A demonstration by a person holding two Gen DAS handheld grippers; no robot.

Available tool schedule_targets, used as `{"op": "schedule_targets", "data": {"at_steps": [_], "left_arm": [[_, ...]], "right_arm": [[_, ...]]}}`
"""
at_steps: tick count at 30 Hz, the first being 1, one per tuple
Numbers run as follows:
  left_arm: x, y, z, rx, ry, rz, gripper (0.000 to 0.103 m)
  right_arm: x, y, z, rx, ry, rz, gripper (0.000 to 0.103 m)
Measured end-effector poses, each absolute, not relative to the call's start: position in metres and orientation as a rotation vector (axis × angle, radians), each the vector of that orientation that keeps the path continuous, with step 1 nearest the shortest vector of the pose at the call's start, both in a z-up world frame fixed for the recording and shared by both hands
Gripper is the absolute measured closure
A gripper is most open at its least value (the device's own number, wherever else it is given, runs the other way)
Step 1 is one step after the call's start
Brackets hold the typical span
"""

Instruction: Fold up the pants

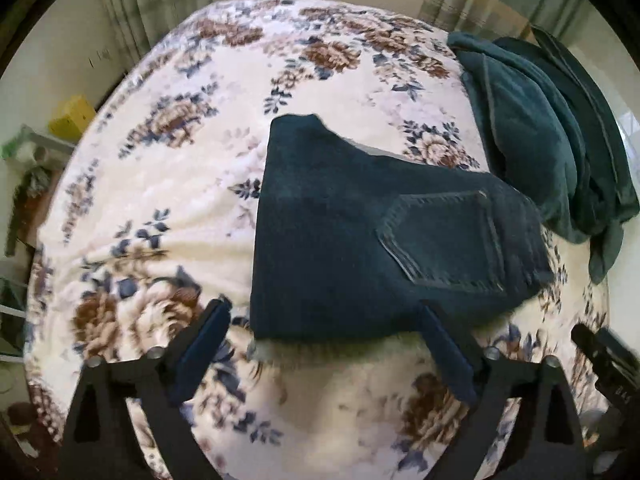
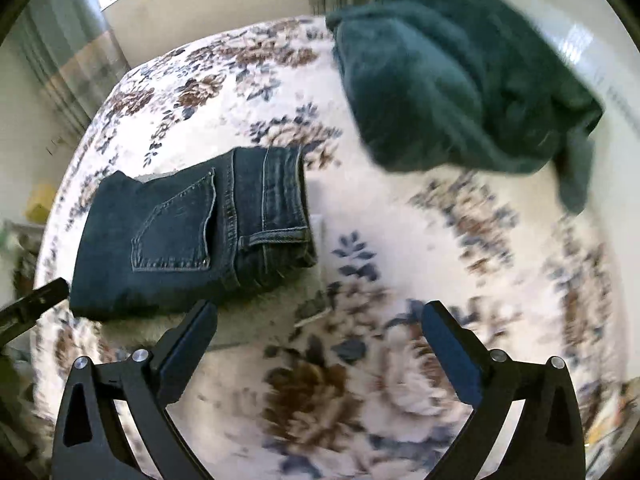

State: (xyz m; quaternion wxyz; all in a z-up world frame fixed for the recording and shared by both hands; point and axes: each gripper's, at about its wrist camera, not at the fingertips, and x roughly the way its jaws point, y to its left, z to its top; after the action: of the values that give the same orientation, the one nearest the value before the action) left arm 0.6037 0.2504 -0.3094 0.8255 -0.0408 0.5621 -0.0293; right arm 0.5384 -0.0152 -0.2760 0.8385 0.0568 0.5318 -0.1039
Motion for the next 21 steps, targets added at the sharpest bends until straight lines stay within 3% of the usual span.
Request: {"op": "schedule_targets", "data": {"at_steps": [21], "left_arm": [[0.386,0.199,-0.094,-0.009,0.861,0.007,0.005]], "right_arm": [[0.298,0.003,-0.004,-0.045,0.8,-0.119,0.0]]}}
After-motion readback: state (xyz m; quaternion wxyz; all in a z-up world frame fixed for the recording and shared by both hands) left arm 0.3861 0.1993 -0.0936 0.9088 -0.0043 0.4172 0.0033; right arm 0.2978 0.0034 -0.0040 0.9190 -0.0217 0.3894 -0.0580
